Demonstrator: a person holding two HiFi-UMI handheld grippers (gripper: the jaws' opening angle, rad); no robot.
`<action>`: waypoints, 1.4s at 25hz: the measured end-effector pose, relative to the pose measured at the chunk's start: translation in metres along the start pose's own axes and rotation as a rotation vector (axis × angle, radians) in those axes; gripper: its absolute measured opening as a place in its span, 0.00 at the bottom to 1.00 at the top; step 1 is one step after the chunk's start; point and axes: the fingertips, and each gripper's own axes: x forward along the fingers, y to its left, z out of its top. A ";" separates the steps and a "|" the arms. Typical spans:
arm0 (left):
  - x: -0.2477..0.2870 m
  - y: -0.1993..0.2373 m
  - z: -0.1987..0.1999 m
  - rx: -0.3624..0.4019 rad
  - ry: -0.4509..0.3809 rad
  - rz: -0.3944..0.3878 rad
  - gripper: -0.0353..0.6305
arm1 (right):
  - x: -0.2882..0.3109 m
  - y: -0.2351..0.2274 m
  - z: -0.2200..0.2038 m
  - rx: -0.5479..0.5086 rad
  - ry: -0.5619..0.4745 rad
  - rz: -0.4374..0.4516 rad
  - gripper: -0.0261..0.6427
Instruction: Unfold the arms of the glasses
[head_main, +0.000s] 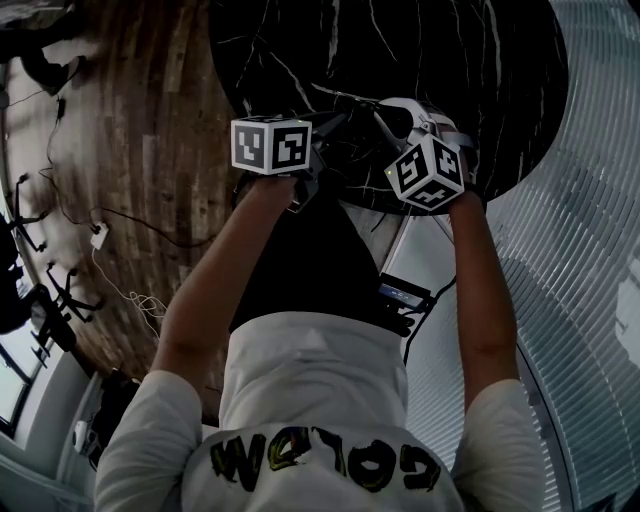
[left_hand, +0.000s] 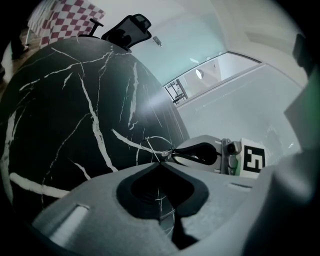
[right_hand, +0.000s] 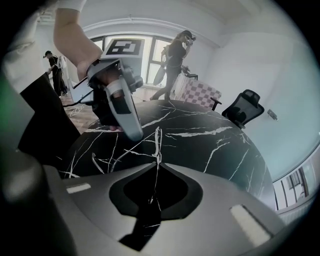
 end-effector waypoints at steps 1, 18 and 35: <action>-0.001 0.001 0.001 0.007 0.003 0.006 0.06 | 0.000 0.000 0.000 -0.001 -0.001 0.001 0.06; 0.016 -0.007 -0.010 -0.094 0.027 0.028 0.16 | 0.000 0.003 0.001 -0.007 0.000 0.001 0.06; 0.002 -0.002 -0.022 -0.002 0.128 0.069 0.12 | 0.000 0.007 -0.001 -0.065 0.020 -0.009 0.06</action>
